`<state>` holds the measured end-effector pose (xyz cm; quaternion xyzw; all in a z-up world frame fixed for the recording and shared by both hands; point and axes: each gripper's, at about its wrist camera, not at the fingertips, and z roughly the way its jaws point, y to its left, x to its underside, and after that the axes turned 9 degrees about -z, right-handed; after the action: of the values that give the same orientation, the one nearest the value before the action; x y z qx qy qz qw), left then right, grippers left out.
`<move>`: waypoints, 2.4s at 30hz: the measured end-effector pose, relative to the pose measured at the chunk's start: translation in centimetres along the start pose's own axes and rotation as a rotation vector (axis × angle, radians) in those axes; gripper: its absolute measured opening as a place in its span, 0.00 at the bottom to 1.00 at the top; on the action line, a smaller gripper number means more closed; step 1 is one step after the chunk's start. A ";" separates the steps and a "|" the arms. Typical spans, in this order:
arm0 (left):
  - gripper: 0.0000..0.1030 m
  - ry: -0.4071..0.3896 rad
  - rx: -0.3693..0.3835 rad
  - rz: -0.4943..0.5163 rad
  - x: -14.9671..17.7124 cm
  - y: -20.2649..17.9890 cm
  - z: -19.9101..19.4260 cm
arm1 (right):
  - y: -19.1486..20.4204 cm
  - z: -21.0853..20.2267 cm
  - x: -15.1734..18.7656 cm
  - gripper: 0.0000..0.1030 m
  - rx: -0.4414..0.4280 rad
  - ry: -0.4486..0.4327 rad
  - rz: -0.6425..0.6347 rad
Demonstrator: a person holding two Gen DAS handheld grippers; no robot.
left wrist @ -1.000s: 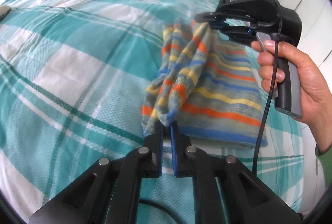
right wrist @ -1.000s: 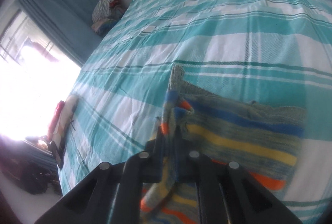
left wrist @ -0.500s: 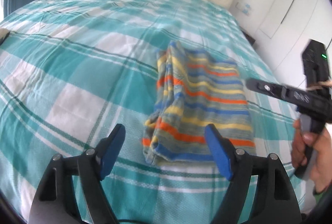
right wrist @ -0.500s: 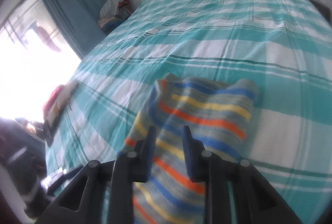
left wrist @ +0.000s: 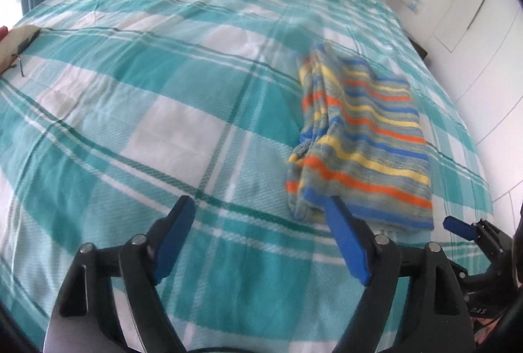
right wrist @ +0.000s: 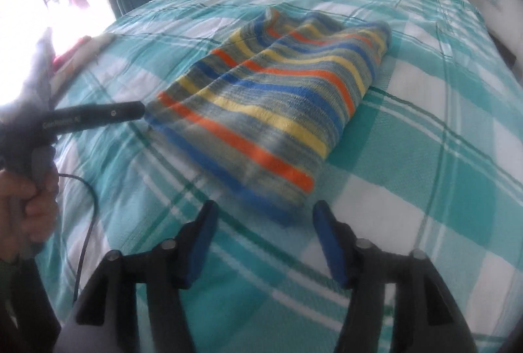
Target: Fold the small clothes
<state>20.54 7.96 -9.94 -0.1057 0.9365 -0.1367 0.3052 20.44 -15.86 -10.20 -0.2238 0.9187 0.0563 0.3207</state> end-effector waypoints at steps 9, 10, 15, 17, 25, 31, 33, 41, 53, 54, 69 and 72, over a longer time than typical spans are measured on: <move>0.92 -0.044 -0.007 0.083 1.3 -0.6 -5.8 | 2.5 -4.7 4.4 0.85 0.135 -0.042 0.005; 0.92 -0.053 -0.012 0.095 1.5 -0.9 -6.4 | 2.4 -4.9 4.8 0.85 0.135 -0.043 0.030; 0.93 -0.088 -0.039 0.144 1.7 -2.3 -8.2 | 1.8 -6.7 5.9 0.85 0.119 -0.074 0.149; 0.93 -0.100 -0.048 0.152 1.6 -2.6 -8.5 | 1.9 -7.7 6.1 0.85 0.133 -0.093 0.165; 0.93 -0.102 -0.091 0.169 2.1 -3.4 -7.3 | 2.1 -10.0 7.0 0.85 0.195 -0.135 0.173; 0.93 -0.098 -0.103 0.206 2.6 -4.4 -6.6 | 1.7 -10.0 6.9 0.85 0.274 -0.109 0.186; 0.93 -0.095 -0.105 0.209 2.6 -4.6 -6.3 | 1.7 -9.8 6.6 0.85 0.290 -0.101 0.188; 0.93 -0.083 -0.119 0.220 2.3 -4.9 -5.1 | 1.7 -9.0 5.7 0.85 0.322 -0.078 0.162; 0.93 0.059 0.082 0.154 -5.5 -4.5 2.3 | -3.9 -5.4 2.1 0.85 0.108 -0.118 0.284; 0.93 0.083 0.114 0.143 -6.2 -4.7 3.5 | -5.3 -4.8 1.2 0.85 0.067 -0.134 0.323; 0.19 0.169 0.084 0.217 -8.5 -8.7 12.7 | -9.9 9.9 -9.0 0.31 -0.141 -0.094 0.483; 0.14 0.113 0.096 0.227 -8.7 -9.0 10.4 | -7.8 7.9 -10.2 0.26 -0.069 -0.139 0.385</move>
<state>34.70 -0.02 -10.40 0.0235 0.9505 -0.1518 0.2701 35.51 -17.06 -9.83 -0.0504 0.9176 0.1634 0.3588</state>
